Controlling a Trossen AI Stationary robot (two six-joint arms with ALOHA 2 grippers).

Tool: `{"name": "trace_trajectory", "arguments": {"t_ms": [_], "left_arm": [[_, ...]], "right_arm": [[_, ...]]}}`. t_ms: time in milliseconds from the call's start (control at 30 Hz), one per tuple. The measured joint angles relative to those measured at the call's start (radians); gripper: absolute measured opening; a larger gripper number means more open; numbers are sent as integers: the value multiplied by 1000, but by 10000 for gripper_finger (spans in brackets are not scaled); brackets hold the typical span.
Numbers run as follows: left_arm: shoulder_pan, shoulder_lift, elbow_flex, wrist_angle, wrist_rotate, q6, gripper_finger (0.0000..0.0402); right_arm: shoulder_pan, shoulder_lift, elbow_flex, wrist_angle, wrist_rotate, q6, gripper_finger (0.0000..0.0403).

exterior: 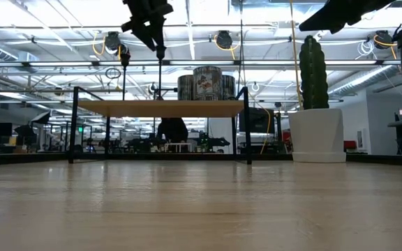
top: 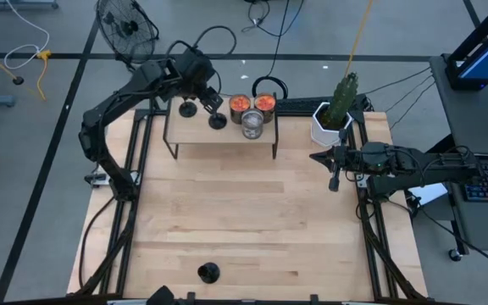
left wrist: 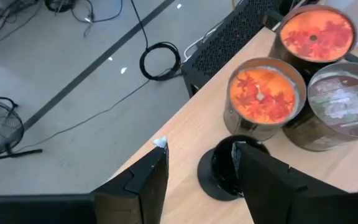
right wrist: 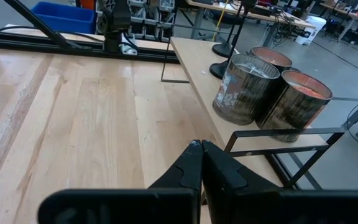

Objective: Pick & Place candle stick holders
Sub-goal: Put the top black candle holder on the shelf

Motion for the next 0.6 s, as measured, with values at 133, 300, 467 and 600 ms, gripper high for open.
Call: {"name": "trace_trajectory", "arguments": {"t_ms": [133, 300, 467, 600], "left_arm": [[10, 8, 0, -26, 7, 0, 184], [13, 7, 0, -45, 7, -1, 184], [13, 7, 0, -44, 7, 3, 184], [3, 15, 0, -40, 7, 11, 184]], "right_arm": [[0, 0, 0, 0, 0, 0, 0], [0, 0, 0, 0, 1, -1, 0], [0, 0, 0, 0, 1, -1, 0], [0, 0, 0, 0, 1, 0, 0]]}}
